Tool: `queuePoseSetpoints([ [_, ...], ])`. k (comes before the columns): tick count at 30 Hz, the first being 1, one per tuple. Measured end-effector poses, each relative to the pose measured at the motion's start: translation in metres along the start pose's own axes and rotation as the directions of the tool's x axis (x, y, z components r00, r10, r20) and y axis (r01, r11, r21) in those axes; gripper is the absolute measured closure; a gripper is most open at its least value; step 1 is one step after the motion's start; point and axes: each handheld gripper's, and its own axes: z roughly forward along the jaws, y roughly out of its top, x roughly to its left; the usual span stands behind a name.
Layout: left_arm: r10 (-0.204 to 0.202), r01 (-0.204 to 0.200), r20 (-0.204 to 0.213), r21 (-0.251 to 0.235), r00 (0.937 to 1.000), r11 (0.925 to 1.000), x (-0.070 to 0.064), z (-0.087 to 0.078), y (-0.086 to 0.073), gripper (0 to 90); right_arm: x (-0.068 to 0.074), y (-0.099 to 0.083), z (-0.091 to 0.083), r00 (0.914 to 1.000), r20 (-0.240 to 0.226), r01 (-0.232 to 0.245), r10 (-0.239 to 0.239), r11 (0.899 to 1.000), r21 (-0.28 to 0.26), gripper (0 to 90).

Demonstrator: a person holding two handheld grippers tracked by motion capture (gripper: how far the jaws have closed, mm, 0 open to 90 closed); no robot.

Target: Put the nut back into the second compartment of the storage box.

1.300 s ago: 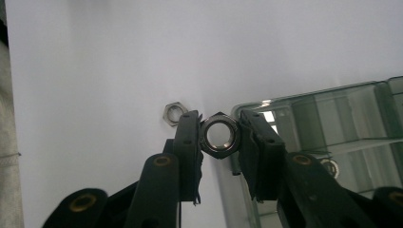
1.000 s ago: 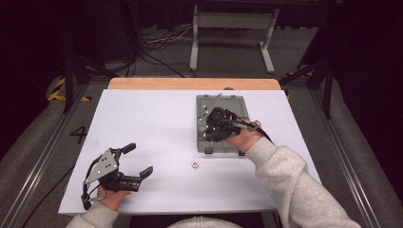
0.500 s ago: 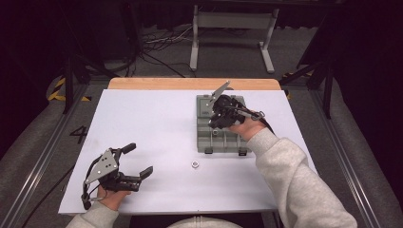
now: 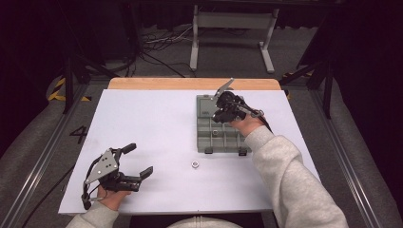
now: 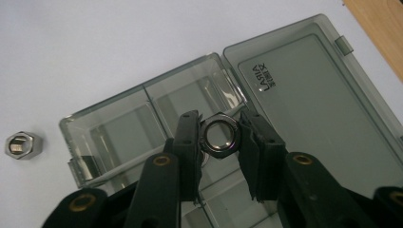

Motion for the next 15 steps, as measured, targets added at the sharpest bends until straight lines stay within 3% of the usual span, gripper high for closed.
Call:
queuePoseSetpoints([
  [15, 0.002, -0.002, 0.004, 0.005, 1.0, 1.0, 0.0, 0.001, 0.0, 3.4, -0.006, -0.015, 0.033, 0.999, -0.023, -0.036, 0.037, 0.997, 0.075, 69.5],
])
